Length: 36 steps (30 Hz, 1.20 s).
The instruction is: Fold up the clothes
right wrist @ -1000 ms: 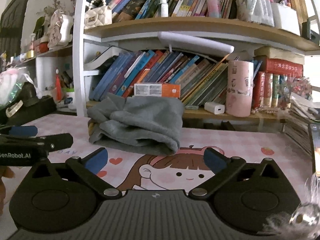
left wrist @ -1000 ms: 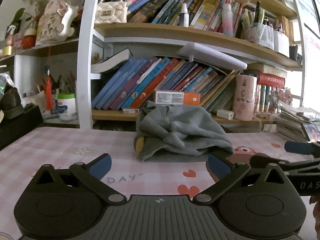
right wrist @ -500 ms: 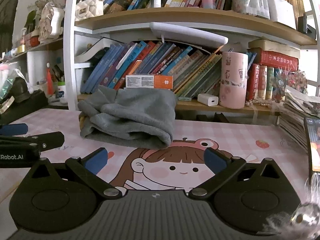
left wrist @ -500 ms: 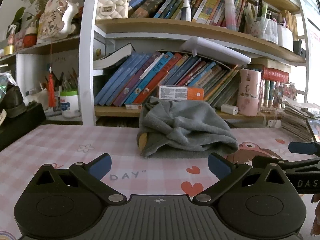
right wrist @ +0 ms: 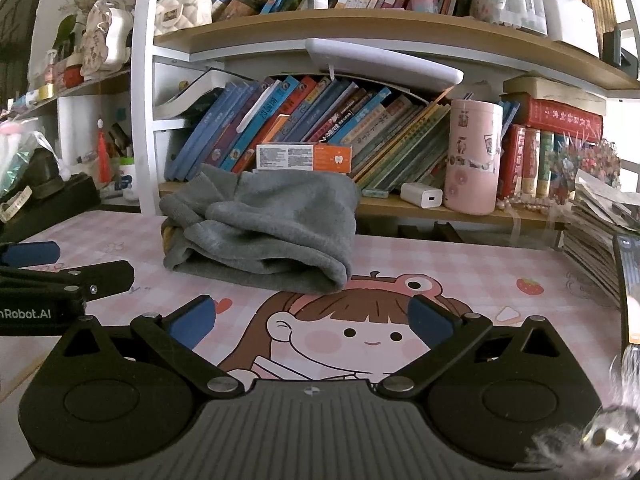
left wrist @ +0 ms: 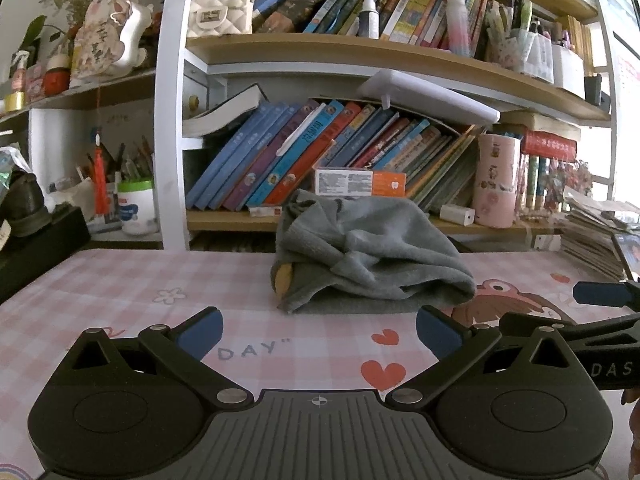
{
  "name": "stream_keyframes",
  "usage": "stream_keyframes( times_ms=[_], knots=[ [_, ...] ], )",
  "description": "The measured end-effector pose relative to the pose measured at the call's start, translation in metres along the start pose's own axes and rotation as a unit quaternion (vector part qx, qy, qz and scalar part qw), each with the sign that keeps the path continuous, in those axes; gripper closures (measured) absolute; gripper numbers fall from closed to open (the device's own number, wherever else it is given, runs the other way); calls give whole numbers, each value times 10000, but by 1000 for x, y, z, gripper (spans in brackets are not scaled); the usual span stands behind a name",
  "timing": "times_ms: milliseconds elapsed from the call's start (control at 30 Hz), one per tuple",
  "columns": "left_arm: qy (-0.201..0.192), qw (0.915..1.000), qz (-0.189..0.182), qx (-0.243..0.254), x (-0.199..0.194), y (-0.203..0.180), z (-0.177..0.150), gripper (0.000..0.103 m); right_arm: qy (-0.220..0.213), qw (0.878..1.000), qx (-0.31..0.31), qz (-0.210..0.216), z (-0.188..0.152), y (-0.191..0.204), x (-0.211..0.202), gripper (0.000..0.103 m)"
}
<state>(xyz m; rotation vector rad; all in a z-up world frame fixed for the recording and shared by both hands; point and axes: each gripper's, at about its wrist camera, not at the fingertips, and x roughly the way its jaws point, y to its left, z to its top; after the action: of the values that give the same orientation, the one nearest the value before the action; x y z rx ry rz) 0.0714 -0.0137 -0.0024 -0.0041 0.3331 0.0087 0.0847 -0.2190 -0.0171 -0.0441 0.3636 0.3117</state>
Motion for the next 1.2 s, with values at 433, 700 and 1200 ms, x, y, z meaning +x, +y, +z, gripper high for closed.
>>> stream_keyframes(
  times_ms=[433,700,1200],
  knots=[
    [58,10000,-15,29,2,-1,0,0,22,10000,9,-12,0,0,1,0],
    [43,10000,4,51,2,-2,0,0,33,10000,19,-17,0,0,1,0],
    [38,10000,-6,-6,2,-1,0,0,63,10000,13,-27,0,0,1,0]
  ],
)
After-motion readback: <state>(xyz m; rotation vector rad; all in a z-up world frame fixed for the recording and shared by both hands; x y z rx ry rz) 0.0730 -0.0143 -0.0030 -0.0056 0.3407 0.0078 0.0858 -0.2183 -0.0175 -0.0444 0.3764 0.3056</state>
